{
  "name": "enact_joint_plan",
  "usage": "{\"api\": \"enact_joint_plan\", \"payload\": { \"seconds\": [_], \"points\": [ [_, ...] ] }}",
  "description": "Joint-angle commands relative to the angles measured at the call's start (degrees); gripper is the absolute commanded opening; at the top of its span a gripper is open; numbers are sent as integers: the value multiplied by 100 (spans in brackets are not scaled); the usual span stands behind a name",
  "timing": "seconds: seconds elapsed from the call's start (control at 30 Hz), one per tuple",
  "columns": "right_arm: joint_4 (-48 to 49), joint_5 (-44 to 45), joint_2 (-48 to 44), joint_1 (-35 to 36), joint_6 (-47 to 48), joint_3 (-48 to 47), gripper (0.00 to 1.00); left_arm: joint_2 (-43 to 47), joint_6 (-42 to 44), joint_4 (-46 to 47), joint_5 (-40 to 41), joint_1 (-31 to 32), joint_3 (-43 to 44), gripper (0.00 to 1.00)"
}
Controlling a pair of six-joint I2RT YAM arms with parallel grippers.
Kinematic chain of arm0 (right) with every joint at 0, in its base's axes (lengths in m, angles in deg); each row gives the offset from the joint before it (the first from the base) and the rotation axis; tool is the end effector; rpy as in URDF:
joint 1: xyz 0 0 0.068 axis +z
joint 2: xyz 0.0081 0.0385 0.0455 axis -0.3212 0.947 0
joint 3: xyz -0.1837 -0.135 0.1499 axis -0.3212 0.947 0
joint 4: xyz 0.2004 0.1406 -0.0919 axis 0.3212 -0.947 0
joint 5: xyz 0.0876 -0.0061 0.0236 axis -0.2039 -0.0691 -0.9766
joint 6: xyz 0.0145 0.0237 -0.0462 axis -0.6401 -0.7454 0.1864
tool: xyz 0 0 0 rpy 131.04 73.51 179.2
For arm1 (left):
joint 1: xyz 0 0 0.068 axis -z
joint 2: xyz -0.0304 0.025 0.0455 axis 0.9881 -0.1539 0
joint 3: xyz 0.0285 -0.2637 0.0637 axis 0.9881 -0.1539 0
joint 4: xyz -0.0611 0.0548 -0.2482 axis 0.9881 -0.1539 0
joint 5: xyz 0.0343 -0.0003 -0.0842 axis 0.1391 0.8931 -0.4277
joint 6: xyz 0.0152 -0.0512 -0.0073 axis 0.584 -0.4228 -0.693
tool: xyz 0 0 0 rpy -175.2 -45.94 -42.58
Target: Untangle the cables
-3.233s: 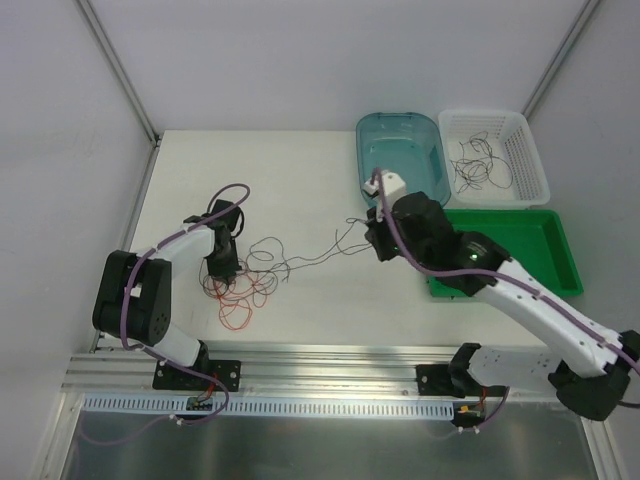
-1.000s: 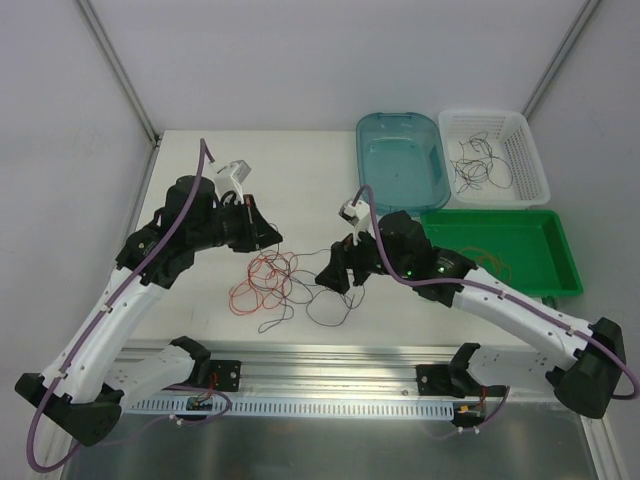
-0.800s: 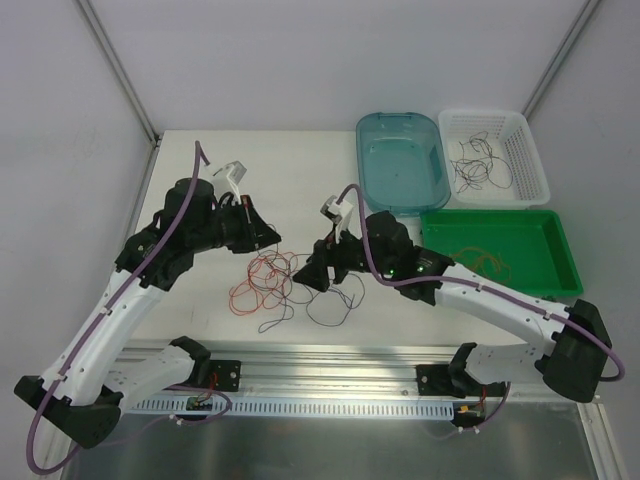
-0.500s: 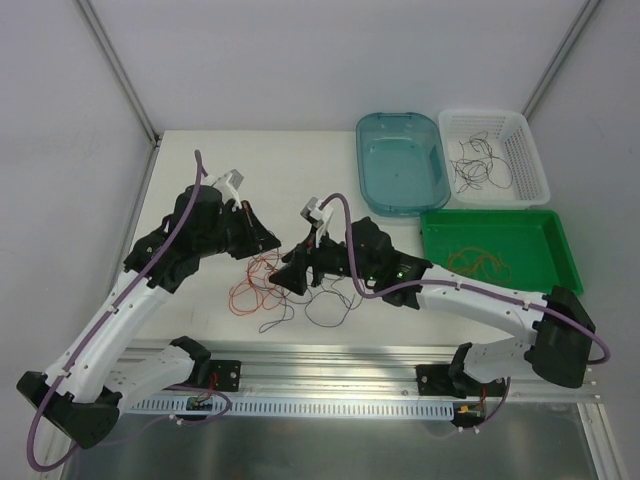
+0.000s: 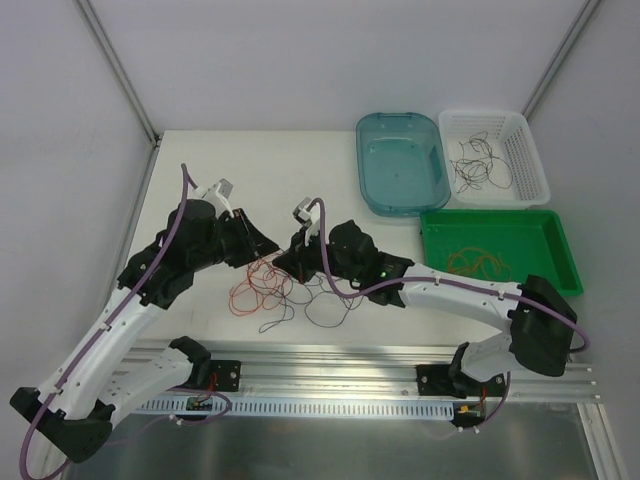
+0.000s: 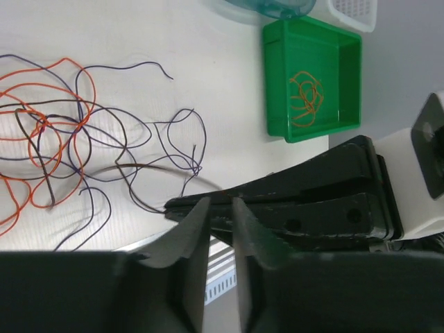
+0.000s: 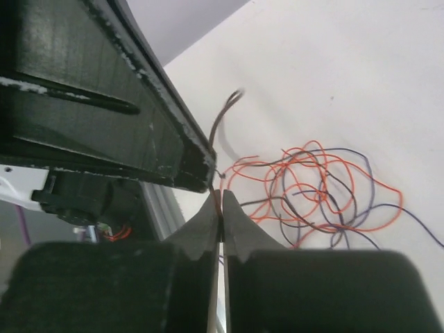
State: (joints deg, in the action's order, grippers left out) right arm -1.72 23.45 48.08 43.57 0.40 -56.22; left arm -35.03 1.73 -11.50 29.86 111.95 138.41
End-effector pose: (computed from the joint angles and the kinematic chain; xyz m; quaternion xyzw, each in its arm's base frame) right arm 0.1548 0.3035 0.3062 -0.3845 0.6358 0.4097 0.5292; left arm 0.1496 -0.0965 0.3703 -0.0714 0.8311 -0.4012 0.3783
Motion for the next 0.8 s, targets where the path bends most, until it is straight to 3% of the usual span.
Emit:
{"api": "enact_joint_plan", "payload": {
  "seconds": [0.0,0.1,0.13,0.23,0.27,0.47,0.67,0.77],
  "points": [
    [-440,594,-627,19,438,-213,1,276,153,67,401,57,-170,22],
    [-1494,1314,-1059,1,851,-230,1,469,495,23,647,57,-223,39],
    [-1804,1533,-1365,10,1070,-265,1,513,627,14,822,48,-223,54],
    [-3035,2036,-1805,-174,1370,-712,1,715,1093,-12,1252,48,-292,78],
    [-3525,2115,-1877,-270,1458,-871,1,742,1190,-3,1350,39,-319,82],
    [-5459,2204,-1694,-386,2091,-3189,1,523,1604,32,1510,39,-758,93],
    [-6226,2055,-1334,-403,2364,-5026,1,-496,1280,356,1282,39,-1312,93],
    [-6290,1923,-1298,-403,2373,-5266,1,-1155,1008,883,879,57,-1427,93]
  ]
}}
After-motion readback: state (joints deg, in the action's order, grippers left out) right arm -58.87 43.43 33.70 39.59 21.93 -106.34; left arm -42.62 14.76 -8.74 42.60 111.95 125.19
